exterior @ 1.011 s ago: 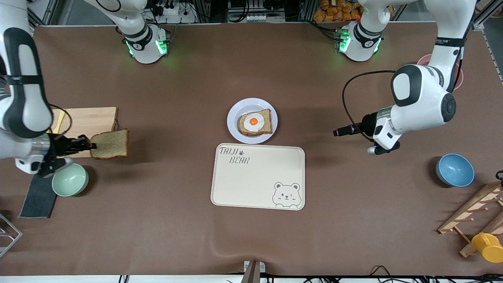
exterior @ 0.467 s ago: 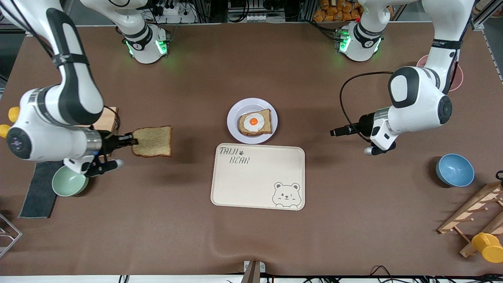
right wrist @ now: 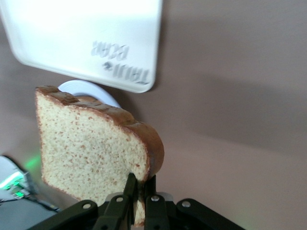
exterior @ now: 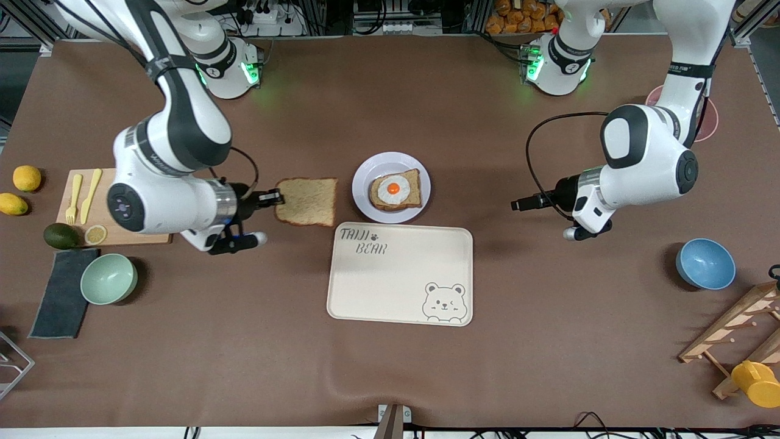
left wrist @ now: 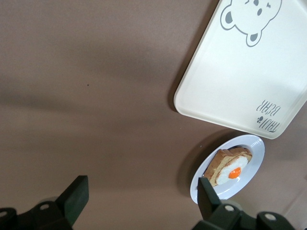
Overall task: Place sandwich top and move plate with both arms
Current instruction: 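Carry the bread slice to the egg plate and lay it on top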
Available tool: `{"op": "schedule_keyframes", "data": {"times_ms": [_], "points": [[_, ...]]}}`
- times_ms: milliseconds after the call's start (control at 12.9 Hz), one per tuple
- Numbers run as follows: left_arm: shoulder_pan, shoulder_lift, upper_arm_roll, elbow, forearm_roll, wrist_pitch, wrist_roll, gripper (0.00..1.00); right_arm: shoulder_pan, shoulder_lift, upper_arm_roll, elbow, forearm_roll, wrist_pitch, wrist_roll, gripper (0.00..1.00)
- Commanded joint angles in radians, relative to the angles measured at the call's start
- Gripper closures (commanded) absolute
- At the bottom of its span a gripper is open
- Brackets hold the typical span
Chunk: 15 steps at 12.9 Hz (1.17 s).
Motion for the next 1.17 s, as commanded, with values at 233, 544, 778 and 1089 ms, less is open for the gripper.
{"op": "schedule_keyframes", "data": {"times_ms": [233, 544, 778, 1089], "points": [[0.000, 0.010, 0.000, -0.014, -0.021, 0.000, 0.015, 0.00, 0.048, 0.007, 0.108, -0.091, 0.052, 0.207, 0.028, 1.00], [0.000, 0.020, 0.000, -0.018, -0.019, 0.000, 0.015, 0.00, 0.105, 0.042, 0.168, -0.178, 0.054, 0.411, 0.030, 1.00], [0.002, 0.024, 0.000, -0.021, -0.018, 0.002, 0.015, 0.00, 0.114, 0.068, 0.199, -0.256, 0.060, 0.566, 0.030, 1.00], [0.002, 0.030, 0.000, -0.021, -0.018, 0.003, 0.015, 0.00, 0.114, 0.070, 0.253, -0.335, 0.121, 0.707, -0.002, 1.00]]}}
